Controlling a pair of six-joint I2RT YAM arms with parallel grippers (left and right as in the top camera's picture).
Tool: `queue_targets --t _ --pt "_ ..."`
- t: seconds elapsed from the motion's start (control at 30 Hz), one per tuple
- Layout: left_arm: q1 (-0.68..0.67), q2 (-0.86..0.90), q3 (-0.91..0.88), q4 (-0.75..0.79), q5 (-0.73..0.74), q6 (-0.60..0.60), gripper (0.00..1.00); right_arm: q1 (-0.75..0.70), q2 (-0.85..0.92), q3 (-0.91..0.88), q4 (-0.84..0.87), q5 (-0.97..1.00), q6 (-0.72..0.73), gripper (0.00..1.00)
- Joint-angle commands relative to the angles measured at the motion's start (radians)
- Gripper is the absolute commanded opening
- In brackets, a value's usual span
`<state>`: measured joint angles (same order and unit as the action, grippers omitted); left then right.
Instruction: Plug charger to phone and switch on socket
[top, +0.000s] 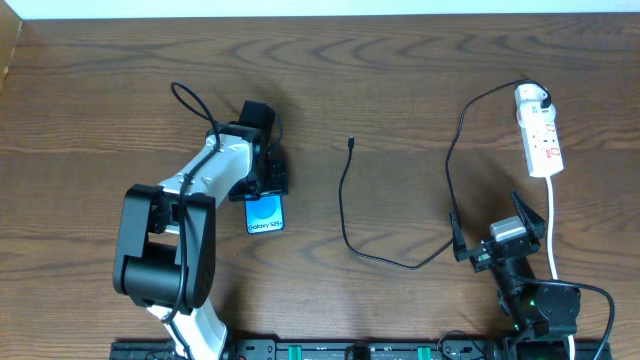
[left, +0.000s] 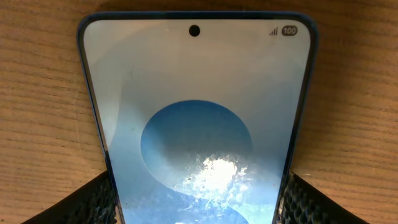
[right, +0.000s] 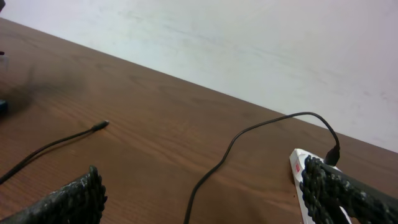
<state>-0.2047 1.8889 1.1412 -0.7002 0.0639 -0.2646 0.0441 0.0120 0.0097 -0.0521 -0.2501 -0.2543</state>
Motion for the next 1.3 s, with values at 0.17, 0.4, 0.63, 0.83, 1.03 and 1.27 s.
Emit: queue_targets --t 0.17,0.4,0.63,0.83,1.03,1.27 --pt "-0.001 -0.020 0.027 -0.072 0.078 -0.025 0.69 0.010 -0.006 -0.004 0.000 -0.003 0.007 0.99" --pt "-0.001 -0.055 0.027 -0.074 0.178 -0.025 0.69 0.010 -0.006 -0.004 0.000 -0.003 0.006 0.99" --pt "0.023 -0.072 0.028 -0.079 0.347 -0.025 0.69 0.010 -0.006 -0.004 0.000 -0.003 0.007 0.99" --pt "0.079 -0.075 0.028 -0.076 0.522 -0.025 0.68 0.010 -0.006 -0.004 0.000 -0.003 0.007 0.99" --pt "0.131 -0.075 0.028 -0.058 0.688 -0.025 0.68 0.010 -0.006 -0.004 0.000 -0.003 0.006 0.99" --pt "0.172 -0.075 0.028 0.007 0.862 -0.025 0.68 0.010 -0.006 -0.004 0.000 -0.003 0.006 0.99"
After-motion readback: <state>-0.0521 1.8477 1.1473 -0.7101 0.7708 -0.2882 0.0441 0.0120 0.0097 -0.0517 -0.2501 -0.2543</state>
